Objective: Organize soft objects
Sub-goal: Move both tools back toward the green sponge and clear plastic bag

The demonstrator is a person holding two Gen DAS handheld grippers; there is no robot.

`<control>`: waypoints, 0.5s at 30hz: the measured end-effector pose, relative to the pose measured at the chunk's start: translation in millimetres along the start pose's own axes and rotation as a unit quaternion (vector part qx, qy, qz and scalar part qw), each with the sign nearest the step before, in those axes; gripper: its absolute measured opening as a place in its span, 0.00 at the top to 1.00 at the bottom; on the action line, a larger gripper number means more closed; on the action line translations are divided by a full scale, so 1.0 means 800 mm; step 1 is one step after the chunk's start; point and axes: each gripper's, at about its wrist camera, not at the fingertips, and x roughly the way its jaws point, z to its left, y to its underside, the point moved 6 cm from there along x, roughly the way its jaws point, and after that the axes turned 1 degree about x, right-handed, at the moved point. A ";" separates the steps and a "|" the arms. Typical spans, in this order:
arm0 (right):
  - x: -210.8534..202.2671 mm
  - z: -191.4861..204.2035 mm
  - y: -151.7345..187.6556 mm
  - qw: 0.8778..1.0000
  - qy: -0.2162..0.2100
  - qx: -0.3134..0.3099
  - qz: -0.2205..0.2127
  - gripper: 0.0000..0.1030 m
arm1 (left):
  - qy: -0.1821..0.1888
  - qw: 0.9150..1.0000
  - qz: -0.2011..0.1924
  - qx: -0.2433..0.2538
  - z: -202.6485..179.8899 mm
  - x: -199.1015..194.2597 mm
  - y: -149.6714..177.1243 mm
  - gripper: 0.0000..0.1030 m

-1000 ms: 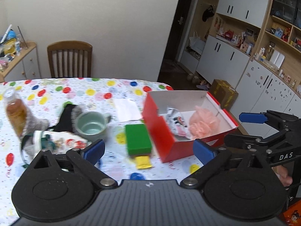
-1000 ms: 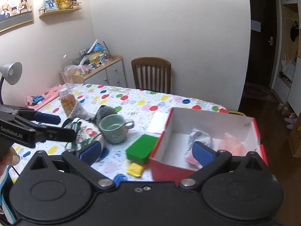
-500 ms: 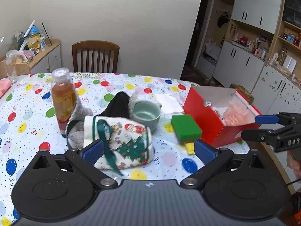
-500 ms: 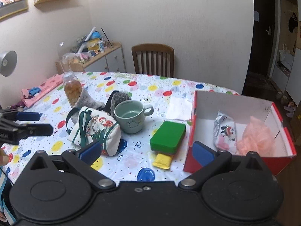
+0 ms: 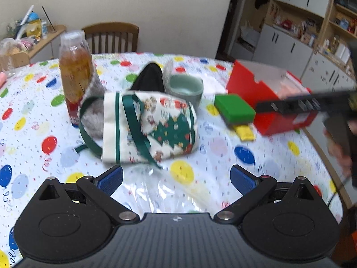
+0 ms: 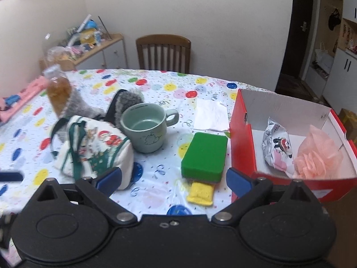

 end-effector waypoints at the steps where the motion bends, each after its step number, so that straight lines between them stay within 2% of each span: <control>1: 0.010 0.001 -0.003 1.000 0.008 0.000 0.003 0.04 | 0.002 1.000 0.006 0.004 0.000 0.004 0.005 0.00; 6: 0.056 -0.002 -0.011 0.999 0.032 0.010 0.031 0.06 | 0.005 0.999 0.032 0.010 0.004 0.020 0.034 0.00; 15: 0.114 -0.005 -0.013 0.991 0.115 0.028 0.060 0.07 | 0.002 0.998 0.056 0.016 0.011 0.041 0.063 0.00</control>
